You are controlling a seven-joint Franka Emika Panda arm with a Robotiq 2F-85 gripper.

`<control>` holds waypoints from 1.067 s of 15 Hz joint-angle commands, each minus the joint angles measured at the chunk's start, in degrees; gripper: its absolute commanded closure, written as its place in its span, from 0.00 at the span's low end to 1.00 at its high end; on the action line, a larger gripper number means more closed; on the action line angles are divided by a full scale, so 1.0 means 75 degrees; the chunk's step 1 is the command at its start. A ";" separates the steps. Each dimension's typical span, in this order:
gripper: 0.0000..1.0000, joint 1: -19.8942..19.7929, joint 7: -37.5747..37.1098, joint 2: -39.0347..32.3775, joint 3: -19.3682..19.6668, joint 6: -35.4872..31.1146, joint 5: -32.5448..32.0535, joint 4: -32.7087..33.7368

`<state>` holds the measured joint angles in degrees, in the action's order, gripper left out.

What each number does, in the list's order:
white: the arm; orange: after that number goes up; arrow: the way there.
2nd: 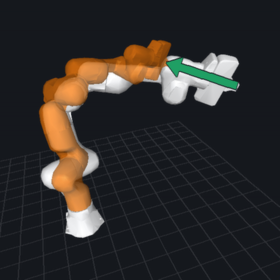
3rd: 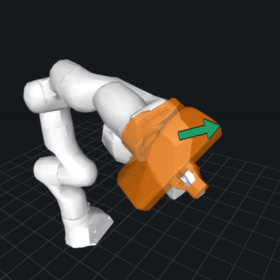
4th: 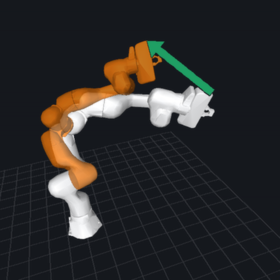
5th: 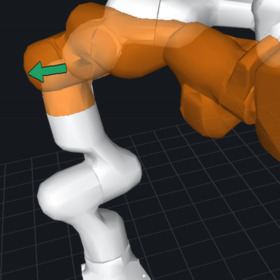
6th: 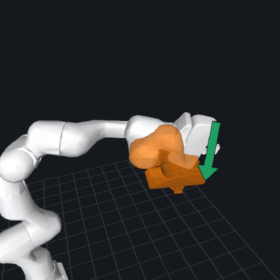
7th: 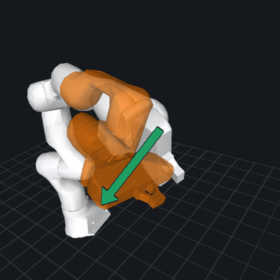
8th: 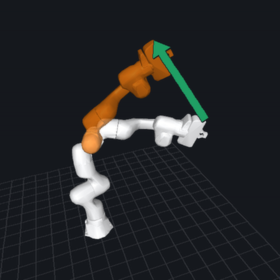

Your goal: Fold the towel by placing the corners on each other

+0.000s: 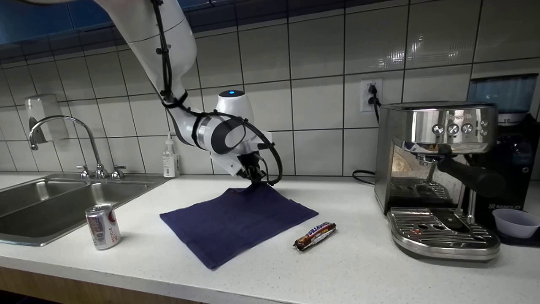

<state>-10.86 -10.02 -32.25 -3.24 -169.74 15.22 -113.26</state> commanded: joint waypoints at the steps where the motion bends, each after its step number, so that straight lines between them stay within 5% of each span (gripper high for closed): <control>1: 0.99 -0.0463 0.0641 0.0470 -0.0474 -0.0164 0.0344 -0.0513; 16: 0.99 -0.1041 0.1038 0.1593 -0.1009 -0.0555 0.0775 -0.2147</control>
<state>-15.73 -5.03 -23.64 -8.11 -172.69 19.24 -125.41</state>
